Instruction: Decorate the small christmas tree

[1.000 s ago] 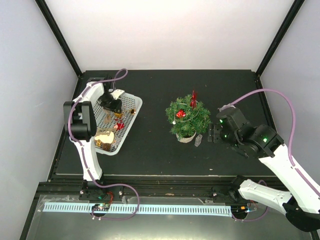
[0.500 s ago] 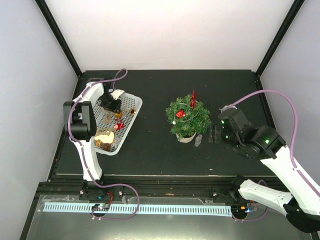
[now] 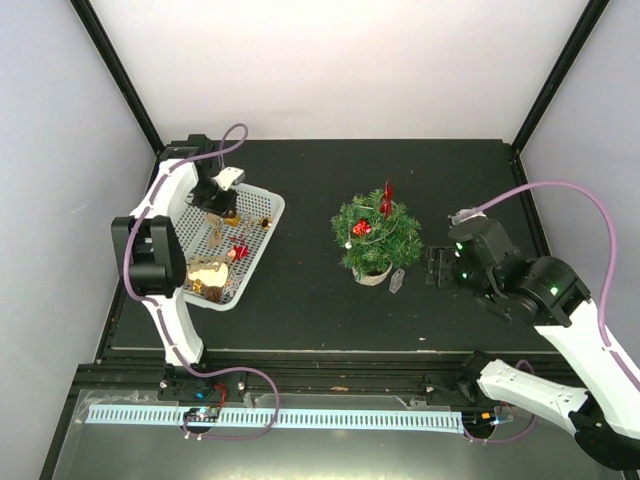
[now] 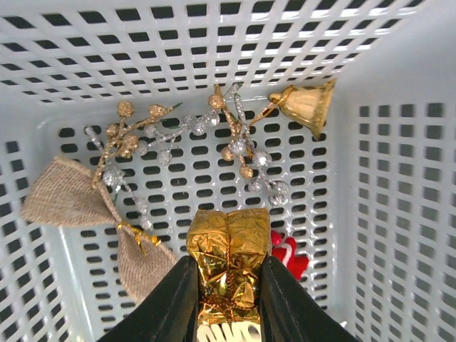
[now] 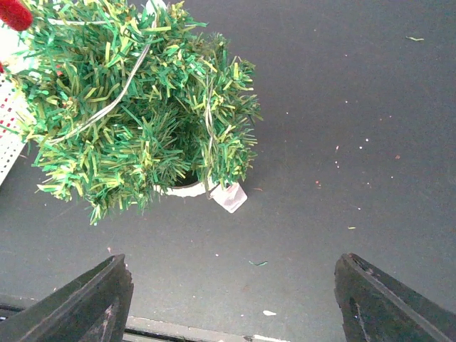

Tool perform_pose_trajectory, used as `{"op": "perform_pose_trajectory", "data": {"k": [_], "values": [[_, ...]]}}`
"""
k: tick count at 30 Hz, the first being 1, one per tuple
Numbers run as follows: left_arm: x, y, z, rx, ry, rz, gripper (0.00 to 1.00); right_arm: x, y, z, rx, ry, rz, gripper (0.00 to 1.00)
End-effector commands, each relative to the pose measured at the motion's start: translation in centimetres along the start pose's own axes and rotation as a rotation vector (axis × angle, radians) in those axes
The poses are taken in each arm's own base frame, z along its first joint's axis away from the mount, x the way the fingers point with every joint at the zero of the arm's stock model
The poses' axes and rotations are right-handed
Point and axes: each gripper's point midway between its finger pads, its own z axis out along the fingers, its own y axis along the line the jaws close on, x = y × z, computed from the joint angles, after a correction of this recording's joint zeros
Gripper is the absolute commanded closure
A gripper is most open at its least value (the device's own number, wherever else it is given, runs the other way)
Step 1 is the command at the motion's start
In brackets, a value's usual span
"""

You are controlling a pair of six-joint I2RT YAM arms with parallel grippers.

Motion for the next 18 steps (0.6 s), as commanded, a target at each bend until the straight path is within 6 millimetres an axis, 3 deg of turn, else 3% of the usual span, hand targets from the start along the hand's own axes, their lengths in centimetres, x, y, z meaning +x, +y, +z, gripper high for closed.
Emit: {"op": "perform_pose_trajectory", "data": {"k": [1,7,11,14,18], "values": [[-0.3,-0.7,-4.0,-0.035,-0.054,0.003,0.76,-0.2,-1.0,-2.2,-0.007,-0.035,-0.001,0.22],[-0.3,-2.0,-9.8,-0.070,-0.147,-0.004,0.76,0.6,-0.8,-4.2,-0.076,-0.018,-0.046,0.23],[0.8,-5.1,-13.9,-0.002,-0.250,0.055,0.75,1.2,0.6,-6.3,-0.212,-0.015,-0.082,0.25],[1.5,-7.6,-15.9,0.087,-0.283,0.102,0.74,1.4,1.8,-8.1,-0.324,-0.031,-0.116,0.26],[2.0,-11.4,-19.4,0.235,-0.349,0.179,0.74,0.6,4.2,-10.2,-0.482,-0.071,-0.126,0.32]]}}
